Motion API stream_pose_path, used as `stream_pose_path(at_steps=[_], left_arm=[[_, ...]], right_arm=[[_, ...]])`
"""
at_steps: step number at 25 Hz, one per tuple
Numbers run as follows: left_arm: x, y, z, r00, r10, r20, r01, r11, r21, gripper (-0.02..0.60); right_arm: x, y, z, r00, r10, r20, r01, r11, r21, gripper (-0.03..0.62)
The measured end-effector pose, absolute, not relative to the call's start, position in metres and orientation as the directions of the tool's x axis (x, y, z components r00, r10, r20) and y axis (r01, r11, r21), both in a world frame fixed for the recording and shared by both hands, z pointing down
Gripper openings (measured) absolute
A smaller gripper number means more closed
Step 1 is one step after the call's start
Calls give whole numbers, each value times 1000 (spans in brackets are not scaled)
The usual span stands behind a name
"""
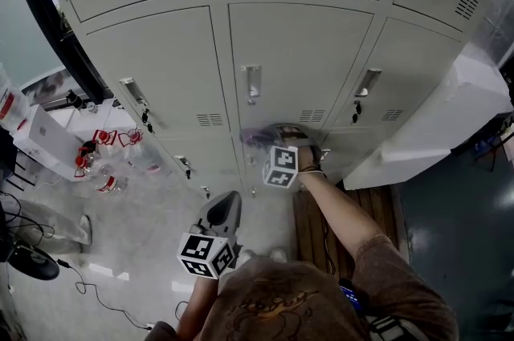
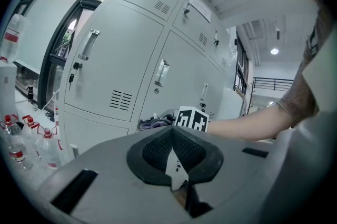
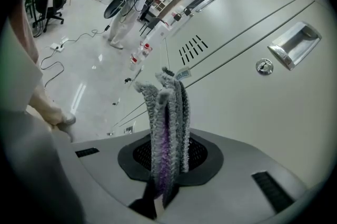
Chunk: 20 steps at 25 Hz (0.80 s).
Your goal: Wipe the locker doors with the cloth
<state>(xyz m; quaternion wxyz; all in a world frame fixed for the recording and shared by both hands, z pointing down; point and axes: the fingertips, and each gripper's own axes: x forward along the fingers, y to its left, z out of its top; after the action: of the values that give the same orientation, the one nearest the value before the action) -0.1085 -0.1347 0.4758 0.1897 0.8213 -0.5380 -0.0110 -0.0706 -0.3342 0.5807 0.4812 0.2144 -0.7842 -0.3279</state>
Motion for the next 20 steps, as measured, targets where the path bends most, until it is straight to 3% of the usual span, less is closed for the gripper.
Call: stream_pose_path(at_steps=[9, 20], left_arm=[[-105, -137, 477, 435, -882, 181, -872, -362, 330, 3], [-87, -146, 475, 489, -855, 171, -847, -418, 330, 5]], right_arm=[[-43, -307, 545, -501, -643, 579, -91, 704, 704, 54], [-10, -307, 391, -547, -752, 369, -189, 540, 820, 54]])
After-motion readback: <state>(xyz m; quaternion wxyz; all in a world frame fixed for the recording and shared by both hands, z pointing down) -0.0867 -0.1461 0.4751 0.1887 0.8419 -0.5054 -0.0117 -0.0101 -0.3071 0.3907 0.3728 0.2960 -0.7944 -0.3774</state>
